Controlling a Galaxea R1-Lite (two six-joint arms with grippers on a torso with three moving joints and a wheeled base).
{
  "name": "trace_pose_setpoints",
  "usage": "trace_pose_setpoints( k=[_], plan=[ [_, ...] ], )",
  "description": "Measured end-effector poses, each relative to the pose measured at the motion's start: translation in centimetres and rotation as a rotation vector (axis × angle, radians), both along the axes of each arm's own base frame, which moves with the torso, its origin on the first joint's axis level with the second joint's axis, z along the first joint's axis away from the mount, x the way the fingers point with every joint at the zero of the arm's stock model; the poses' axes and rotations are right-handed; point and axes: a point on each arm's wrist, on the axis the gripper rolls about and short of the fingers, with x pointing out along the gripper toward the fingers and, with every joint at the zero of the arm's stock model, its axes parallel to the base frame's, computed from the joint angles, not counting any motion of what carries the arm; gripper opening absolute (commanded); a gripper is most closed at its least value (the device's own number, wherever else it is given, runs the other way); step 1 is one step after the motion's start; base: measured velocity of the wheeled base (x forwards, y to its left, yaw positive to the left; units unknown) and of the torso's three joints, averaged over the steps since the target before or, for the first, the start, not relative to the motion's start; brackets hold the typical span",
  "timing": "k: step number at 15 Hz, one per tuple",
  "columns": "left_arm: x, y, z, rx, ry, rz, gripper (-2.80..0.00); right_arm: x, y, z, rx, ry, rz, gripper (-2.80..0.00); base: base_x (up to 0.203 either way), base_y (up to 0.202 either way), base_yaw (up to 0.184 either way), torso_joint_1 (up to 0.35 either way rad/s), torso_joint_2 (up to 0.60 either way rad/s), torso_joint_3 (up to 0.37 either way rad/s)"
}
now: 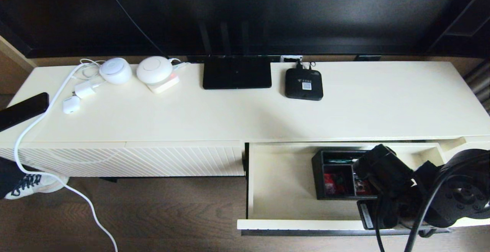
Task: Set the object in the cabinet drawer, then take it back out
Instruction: Open the drawer
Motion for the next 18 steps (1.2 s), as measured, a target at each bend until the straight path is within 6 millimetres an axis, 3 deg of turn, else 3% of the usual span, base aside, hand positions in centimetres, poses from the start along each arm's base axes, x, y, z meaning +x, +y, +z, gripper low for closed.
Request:
trace_pose_setpoints(
  k=[12, 16, 18],
  plan=[
    [0.0, 0.0, 0.0, 0.0, 0.0, 0.0, -2.8, -1.5, -0.7, -0.5, -0.003, 0.003, 0.019, -2.8, 0.0, 0.0, 0.0, 0.0, 0.0, 0.0],
    [0.0, 0.0, 0.0, 0.0, 0.0, 0.0, -2.8, -1.5, -0.6, -0.6, 0.013, -0.03, 0.019, -2.8, 0.0, 0.0, 0.0, 0.0, 0.0, 0.0],
    [0.0, 0.0, 0.0, 0.0, 0.0, 0.0, -2.8, -0.8, -0.3, 0.3, 0.047, -0.085, 0.011, -2.8, 0.0, 0.0, 0.0, 0.0, 0.0, 0.0]
  ],
)
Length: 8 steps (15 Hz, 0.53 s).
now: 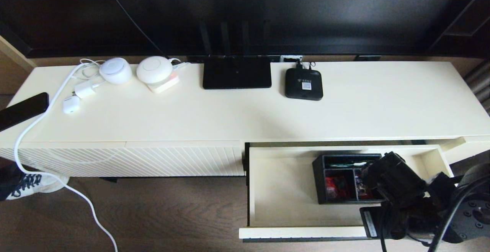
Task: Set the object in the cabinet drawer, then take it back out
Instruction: Open the drawer, then take the storage box out of the drawer and put it on the table
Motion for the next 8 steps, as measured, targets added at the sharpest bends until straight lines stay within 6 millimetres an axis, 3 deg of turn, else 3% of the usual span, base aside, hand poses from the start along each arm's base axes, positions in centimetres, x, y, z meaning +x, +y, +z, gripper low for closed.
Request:
trace_pose_setpoints(
  k=[4, 7, 8],
  plan=[
    [0.0, 0.0, 0.0, 0.0, 0.001, 0.0, -2.8, 1.9, 0.0, 3.7, 0.089, -0.169, -0.041, -2.8, 0.0, 0.0, 0.0, 0.0, 0.0, 0.0],
    [0.0, 0.0, 0.0, 0.0, 0.0, 0.0, -2.8, 2.6, -0.6, 4.8, 0.112, -0.211, -0.08, -2.8, 0.0, 0.0, 0.0, 0.0, 0.0, 0.0],
    [0.0, 0.0, 0.0, 0.0, 0.0, 0.0, -2.8, 2.8, -0.8, 4.8, 0.115, -0.212, -0.089, 0.0, 0.0, 0.0, 0.0, 0.0, 0.0, 0.0]
  ],
)
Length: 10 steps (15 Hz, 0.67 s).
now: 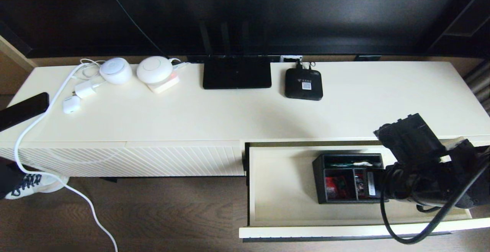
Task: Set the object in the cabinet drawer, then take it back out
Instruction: Take the storage box out of the drawer and put it on the table
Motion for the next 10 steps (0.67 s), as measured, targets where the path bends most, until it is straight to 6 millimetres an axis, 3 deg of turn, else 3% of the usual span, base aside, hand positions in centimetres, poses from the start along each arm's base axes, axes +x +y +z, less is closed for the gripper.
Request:
trace_pose_setpoints(
  k=[5, 10],
  plan=[
    [0.0, 0.0, 0.0, 0.0, 0.001, 0.0, -2.8, 0.7, 0.0, -0.5, 0.055, 0.013, -0.055, 0.0, 0.0, 0.0, 0.0, 0.0, 0.0, 0.0],
    [0.0, 0.0, 0.0, 0.0, 0.0, 0.0, -2.8, 1.7, 0.2, -2.2, 0.133, 0.096, -0.08, 0.0, 0.0, 0.0, 0.0, 0.0, 0.0, 0.0]
  ],
)
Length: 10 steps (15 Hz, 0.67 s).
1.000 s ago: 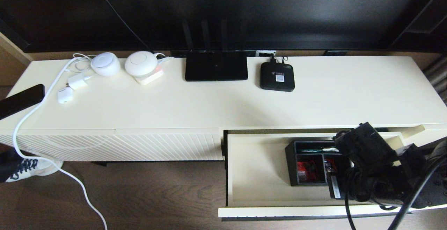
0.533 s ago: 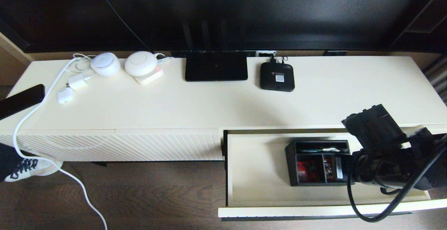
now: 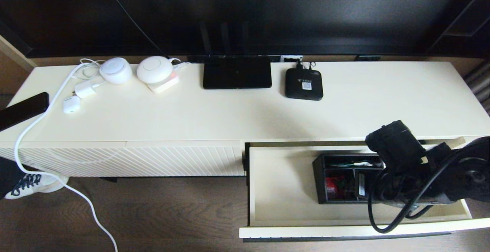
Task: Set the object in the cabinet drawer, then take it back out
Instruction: Take the storage box out of the drawer and put it on the table
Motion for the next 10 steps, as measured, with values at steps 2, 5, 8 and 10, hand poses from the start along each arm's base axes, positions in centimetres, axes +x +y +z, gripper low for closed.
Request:
trace_pose_setpoints(
  k=[2, 5, 8, 10],
  plan=[
    [0.0, 0.0, 0.0, 0.0, 0.0, 0.0, -2.8, 0.4, 0.0, -0.7, -0.004, 0.02, -0.006, 0.0, 0.0, 0.0, 0.0, 0.0, 0.0, 0.0],
    [0.0, 0.0, 0.0, 0.0, 0.0, 0.0, -2.8, 1.5, -0.4, -1.4, -0.017, 0.017, -0.012, 0.0, 0.0, 0.0, 0.0, 0.0, 0.0, 0.0],
    [0.0, 0.0, 0.0, 0.0, 0.0, 0.0, -2.8, 2.3, -0.7, -2.1, -0.046, 0.01, 0.012, 0.0, 0.0, 0.0, 0.0, 0.0, 0.0, 0.0],
    [0.0, 0.0, 0.0, 0.0, 0.0, 0.0, -2.8, 2.6, -0.8, -2.4, -0.057, 0.012, 0.021, 0.0, 0.0, 0.0, 0.0, 0.0, 0.0, 0.0]
  ],
)
